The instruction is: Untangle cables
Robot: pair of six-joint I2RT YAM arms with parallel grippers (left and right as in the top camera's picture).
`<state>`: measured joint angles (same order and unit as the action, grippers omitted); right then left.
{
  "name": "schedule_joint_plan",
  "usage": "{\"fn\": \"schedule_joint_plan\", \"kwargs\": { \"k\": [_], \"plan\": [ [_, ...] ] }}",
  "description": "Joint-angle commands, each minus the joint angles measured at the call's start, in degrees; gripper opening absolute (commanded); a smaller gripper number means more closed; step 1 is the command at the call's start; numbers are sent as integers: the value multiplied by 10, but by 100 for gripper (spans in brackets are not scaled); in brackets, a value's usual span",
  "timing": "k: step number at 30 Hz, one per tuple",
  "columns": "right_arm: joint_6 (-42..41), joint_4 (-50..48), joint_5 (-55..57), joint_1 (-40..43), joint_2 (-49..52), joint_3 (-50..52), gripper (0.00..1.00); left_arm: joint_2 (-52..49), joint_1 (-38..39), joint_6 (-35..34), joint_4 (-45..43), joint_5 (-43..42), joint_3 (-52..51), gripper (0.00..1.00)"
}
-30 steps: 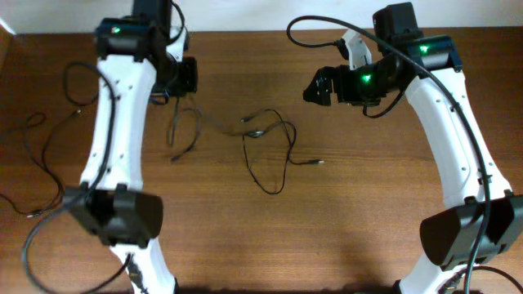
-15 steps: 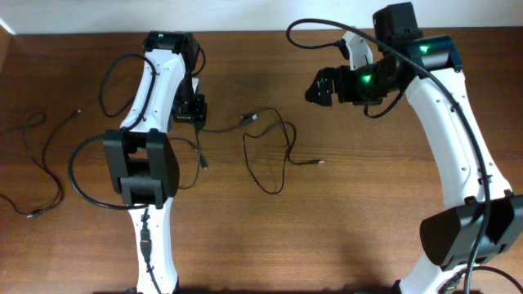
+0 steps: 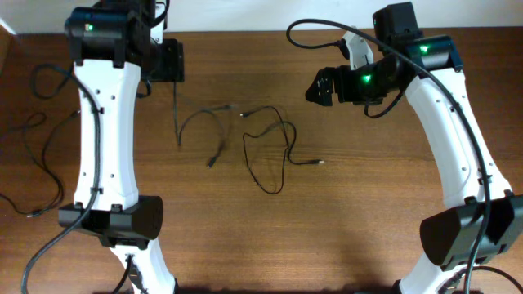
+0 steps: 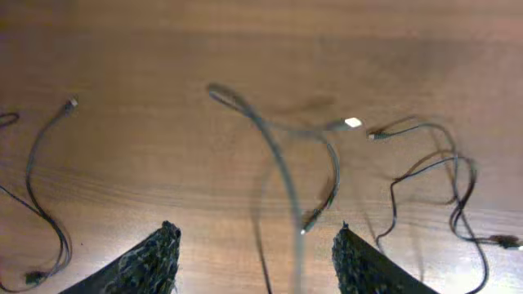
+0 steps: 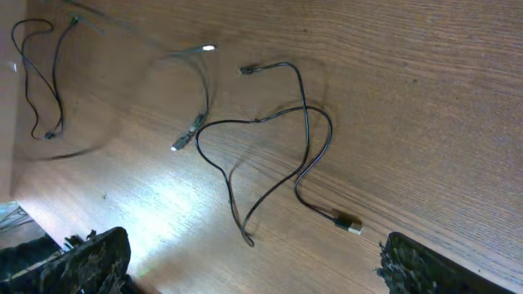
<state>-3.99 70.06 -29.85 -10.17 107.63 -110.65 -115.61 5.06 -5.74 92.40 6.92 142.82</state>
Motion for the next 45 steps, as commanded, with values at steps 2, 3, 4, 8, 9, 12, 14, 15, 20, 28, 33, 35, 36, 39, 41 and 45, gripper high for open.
{"fn": "schedule_joint_plan", "kwargs": {
  "k": [2, 3, 4, 8, 9, 12, 14, 15, 20, 28, 33, 35, 36, 39, 41, 45],
  "plan": [
    [7, 5, 3, -4, -2, 2, 99, -24, -1, -2, -35, 11, -123, 42],
    [7, 5, 3, -4, -2, 2, 99, -24, -1, -2, -46, 11, -152, 34],
    [8, 6, 3, -4, -2, 2, 99, -24, -1, -2, -64, 10, -189, 32],
    [8, 6, 3, -4, -2, 2, 99, -24, 0, 0, -158, 11, -325, 44],
    [7, 6, 3, -4, -2, 2, 99, -24, 0, 11, -179, 11, -346, 49],
    [7, 6, 3, -4, -2, 2, 99, -24, 0, 26, -256, 10, -414, 52],
    [8, 6, 4, -4, -2, 2, 99, -24, 2, 31, -292, 9, -440, 51],
    [8, 6, 4, -4, -2, 2, 99, -24, 5, 66, -333, 9, -461, 52],
    [8, 6, 5, -4, -2, 2, 99, -24, 8, 203, -429, 9, -511, 65],
    [8, 6, 5, -4, -2, 2, 99, -24, 9, 256, -453, -11, -511, 71],
    [8, 6, 5, -4, -2, 2, 99, -24, 8, 302, -468, -11, -511, 71],
    [7, 6, 5, -4, -2, 2, 99, -26, 8, 386, -493, -12, -511, 74],
    [7, 7, 5, -4, -2, 2, 99, -27, 8, 406, -504, -11, -511, 76],
    [7, 13, 5, -4, -2, 2, 99, -30, 8, 459, -551, -27, -511, 82],
    [7, 15, 5, -4, -2, 2, 99, -40, 8, 496, -567, -48, -511, 82],
    [7, 18, 5, -4, -2, 2, 99, -83, 8, 509, -566, -53, -511, 86]
  ]
}}
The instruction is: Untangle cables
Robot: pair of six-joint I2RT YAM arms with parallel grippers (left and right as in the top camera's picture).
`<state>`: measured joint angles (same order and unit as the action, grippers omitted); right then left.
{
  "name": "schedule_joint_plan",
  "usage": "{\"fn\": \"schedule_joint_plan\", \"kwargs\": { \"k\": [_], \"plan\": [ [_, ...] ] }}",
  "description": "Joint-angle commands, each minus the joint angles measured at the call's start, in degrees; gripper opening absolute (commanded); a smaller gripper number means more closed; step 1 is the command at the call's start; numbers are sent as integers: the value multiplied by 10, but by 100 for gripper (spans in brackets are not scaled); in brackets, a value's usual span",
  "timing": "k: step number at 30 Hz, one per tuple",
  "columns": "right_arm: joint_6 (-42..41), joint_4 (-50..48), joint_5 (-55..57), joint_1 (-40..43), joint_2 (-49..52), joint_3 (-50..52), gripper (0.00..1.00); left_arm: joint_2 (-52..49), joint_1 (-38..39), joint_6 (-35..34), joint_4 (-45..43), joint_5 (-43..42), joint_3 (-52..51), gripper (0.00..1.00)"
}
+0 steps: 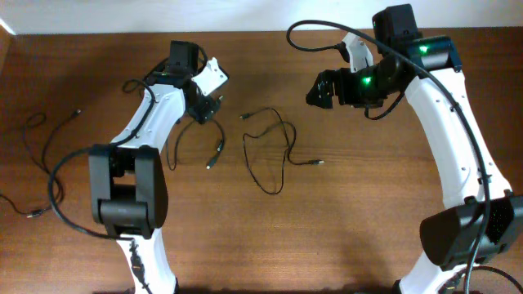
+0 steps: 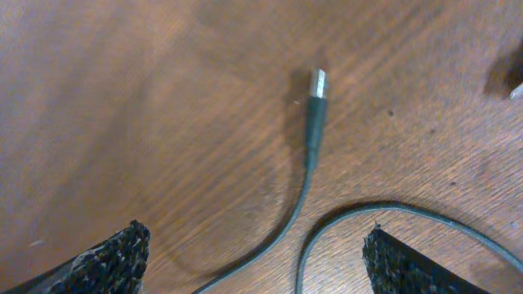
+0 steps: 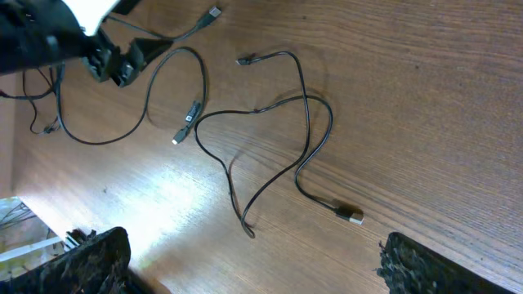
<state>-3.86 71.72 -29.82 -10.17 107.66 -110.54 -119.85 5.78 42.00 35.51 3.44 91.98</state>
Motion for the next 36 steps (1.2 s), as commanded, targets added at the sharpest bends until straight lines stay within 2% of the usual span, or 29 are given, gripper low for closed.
{"fn": "schedule_joint_plan", "kwargs": {
  "k": [1, 15, 18, 19, 22, 31, 35, 36],
  "plan": [
    [6, 1, 5, -4, -2, 0, 99, -45, 1, 35, 3, -26, -2, 86],
    [6, 5, 5, -4, -2, 0, 99, -111, 1, 35, 39, -83, -2, 83],
    [6, 6, 5, -4, -2, 0, 99, -111, 1, 22, 63, -87, -2, 67],
    [6, 7, 5, -4, -2, 0, 99, -111, 1, 1, 73, -86, -2, 58],
    [6, 7, 5, -4, -2, 0, 99, -111, 1, -46, 102, -86, -2, 42],
    [6, 15, 5, -4, -2, 0, 99, -111, 1, -69, 147, -86, -2, 18],
    [6, 16, 5, -4, -2, 0, 99, -110, 1, -105, 170, -86, 44, 0],
    [6, 16, 5, -4, -2, 0, 99, -110, 1, -114, 181, -86, 63, 0]
  ]
}}
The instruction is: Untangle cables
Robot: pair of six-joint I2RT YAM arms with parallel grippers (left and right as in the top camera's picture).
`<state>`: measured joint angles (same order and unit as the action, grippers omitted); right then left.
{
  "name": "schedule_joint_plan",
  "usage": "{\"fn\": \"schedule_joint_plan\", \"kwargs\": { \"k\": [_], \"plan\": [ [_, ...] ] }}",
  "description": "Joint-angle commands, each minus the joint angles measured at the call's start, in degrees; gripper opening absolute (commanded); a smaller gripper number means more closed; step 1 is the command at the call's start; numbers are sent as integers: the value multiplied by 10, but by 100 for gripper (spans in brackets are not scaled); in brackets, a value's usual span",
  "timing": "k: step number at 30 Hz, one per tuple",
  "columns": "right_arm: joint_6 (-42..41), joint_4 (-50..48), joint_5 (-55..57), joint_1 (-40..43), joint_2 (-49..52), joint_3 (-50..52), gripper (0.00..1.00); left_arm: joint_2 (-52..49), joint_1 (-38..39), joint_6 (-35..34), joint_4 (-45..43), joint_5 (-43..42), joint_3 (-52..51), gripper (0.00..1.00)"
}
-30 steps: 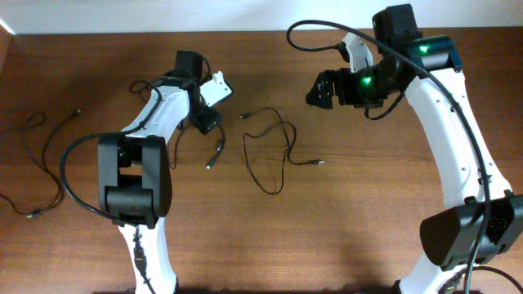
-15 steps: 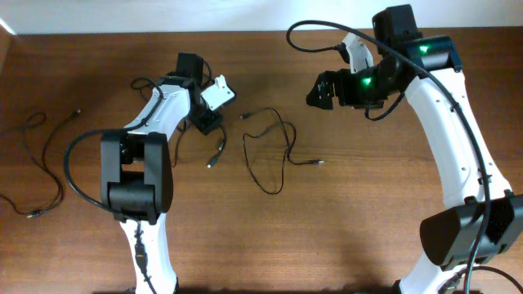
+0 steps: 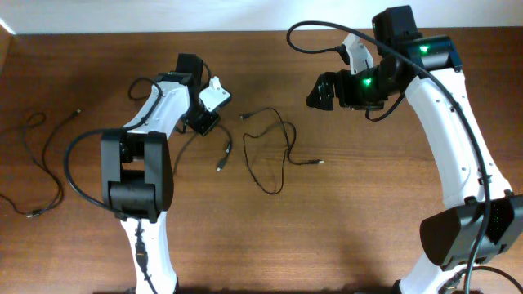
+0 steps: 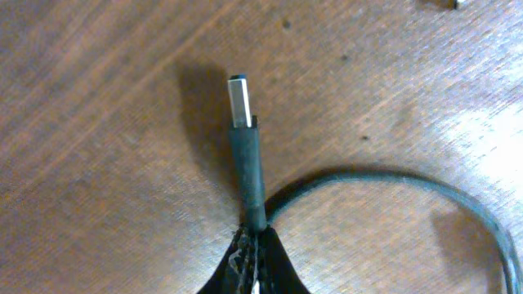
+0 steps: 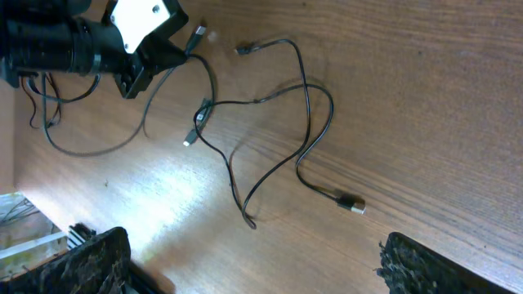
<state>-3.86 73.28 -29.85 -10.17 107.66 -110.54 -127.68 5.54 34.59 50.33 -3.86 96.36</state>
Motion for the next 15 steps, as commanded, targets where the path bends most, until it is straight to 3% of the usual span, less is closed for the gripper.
{"fn": "schedule_joint_plan", "kwargs": {
  "k": [1, 5, 9, 11, 13, 14, 15],
  "plan": [
    [6, 0, 5, -4, -2, 0, 99, -32, 3, -44, 46, -13, 38, 0],
    [6, 0, 6, -4, -2, 0, 99, -32, 3, -55, 120, -9, 136, 0],
    [6, 4, 21, -4, -2, 0, 99, -31, 3, -170, 144, 95, 191, 0],
    [6, 4, 21, -4, -2, 0, 99, -31, 3, -172, 150, 92, 193, 0],
    [6, 4, 21, -4, -2, 0, 99, -31, 7, -134, 189, 36, 192, 0],
    [6, 3, 21, -4, -2, 0, 99, -31, 13, -65, 220, -19, 186, 0],
    [6, 2, 21, -4, -2, 0, 99, -31, 16, -39, 226, -41, 178, 0]
  ]
}}
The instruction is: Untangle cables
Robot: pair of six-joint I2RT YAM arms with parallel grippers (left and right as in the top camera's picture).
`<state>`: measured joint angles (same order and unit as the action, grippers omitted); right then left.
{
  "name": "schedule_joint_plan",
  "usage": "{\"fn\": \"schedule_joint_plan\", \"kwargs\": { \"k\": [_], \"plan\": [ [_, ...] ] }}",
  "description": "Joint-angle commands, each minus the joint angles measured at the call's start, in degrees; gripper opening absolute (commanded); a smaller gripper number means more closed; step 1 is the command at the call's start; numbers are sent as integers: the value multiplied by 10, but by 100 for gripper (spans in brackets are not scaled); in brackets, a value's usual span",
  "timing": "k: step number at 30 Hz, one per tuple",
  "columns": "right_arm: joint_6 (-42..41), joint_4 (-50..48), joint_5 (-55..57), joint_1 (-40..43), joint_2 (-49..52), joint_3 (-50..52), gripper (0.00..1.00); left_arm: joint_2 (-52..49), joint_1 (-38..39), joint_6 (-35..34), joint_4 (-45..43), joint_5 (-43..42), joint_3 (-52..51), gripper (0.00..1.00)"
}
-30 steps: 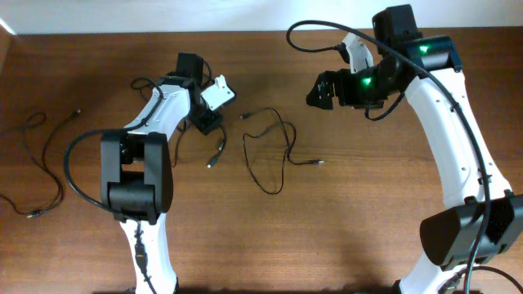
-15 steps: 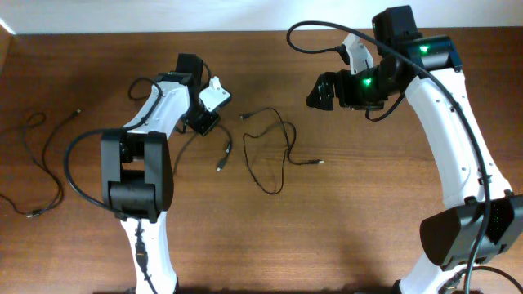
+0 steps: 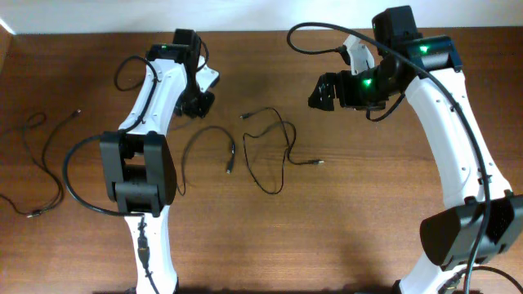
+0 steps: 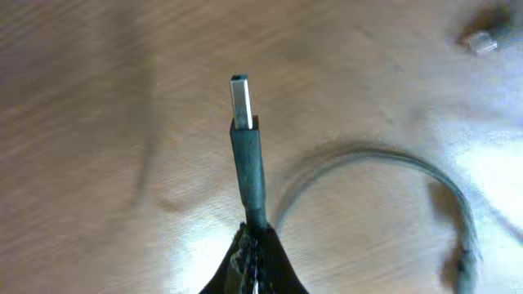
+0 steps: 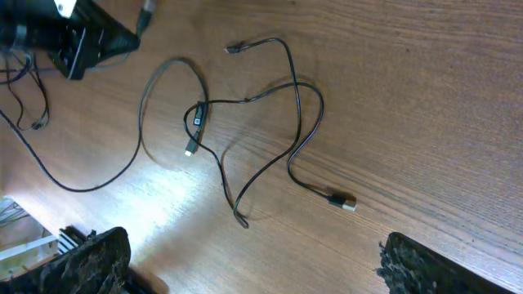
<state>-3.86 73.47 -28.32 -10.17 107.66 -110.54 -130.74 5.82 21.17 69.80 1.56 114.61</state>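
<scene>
My left gripper [image 3: 197, 100] is shut on the USB plug [image 4: 245, 151] of a grey cable [image 3: 203, 133], and the plug is held off the wooden table. The grey cable hangs from it and loops across the table to its small far end [image 5: 194, 124]. That end lies close against the left bend of the black cable [image 5: 288, 122], which sprawls in loops at the table's middle [image 3: 274, 147], its plug [image 5: 343, 202] to the right. My right gripper [image 5: 261, 269] hovers open, high over the black cable, nothing between its fingers.
Another thin dark cable [image 3: 37, 167] lies along the table's left side. The left arm's own cabling curls near its wrist [image 3: 131, 69]. The white wall edge runs along the far side [image 3: 261, 20].
My left gripper, still shut on the grey cable's plug, has moved from low on the table toward the far edge. The plug is off the wood, and the grey loop shifted with it.
At first my left gripper was open, high at the far left, with the grey and black cables lying side by side. Then it was open low over the grey cable's USB plug, then shut on it. Now the plug is raised. The right arm stayed put, open.
</scene>
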Motion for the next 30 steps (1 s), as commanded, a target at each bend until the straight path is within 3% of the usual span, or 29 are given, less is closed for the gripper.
{"fn": "schedule_joint_plan", "kwargs": {
  "k": [1, 6, 8, 12, 13, 15, 20, 21, 22, 23, 27, 30],
  "plan": [
    [6, 0, 5, -4, -2, 0, 99, -1, 17, 107, 30, -98, -16, 0],
    [6, 3, 5, -4, -2, 0, 99, -2, 24, 115, -27, -92, -93, 4],
    [6, 3, 5, -4, -2, 0, 99, -4, 24, 115, -71, -91, -120, 12],
    [6, 2, 5, -4, -2, 0, 99, -5, 24, 115, -113, -91, -143, 14],
    [6, 2, 5, -4, -2, 0, 99, -5, 24, 115, -115, -91, -143, 24],
    [6, 2, 5, -4, -2, 0, 99, -5, 24, 115, -124, -90, -143, 31],
    [6, 0, 5, -4, -2, 0, 99, -5, 27, 115, -121, -23, -129, 33],
    [6, -1, 5, -4, -2, 0, 99, -5, 28, 115, -121, -18, -127, 36],
    [6, -3, 5, -4, -2, 0, 99, -5, 32, 122, -123, -17, -127, 51],
    [6, -5, 5, -4, -2, 0, 99, -5, 35, 134, -124, -17, -127, 58],
    [6, -4, 5, -4, -2, 0, 99, -5, 47, 192, -127, -17, -127, 58],
    [6, -4, 5, -4, -2, 0, 99, -4, 47, 193, -125, 0, -123, 54]
  ]
}}
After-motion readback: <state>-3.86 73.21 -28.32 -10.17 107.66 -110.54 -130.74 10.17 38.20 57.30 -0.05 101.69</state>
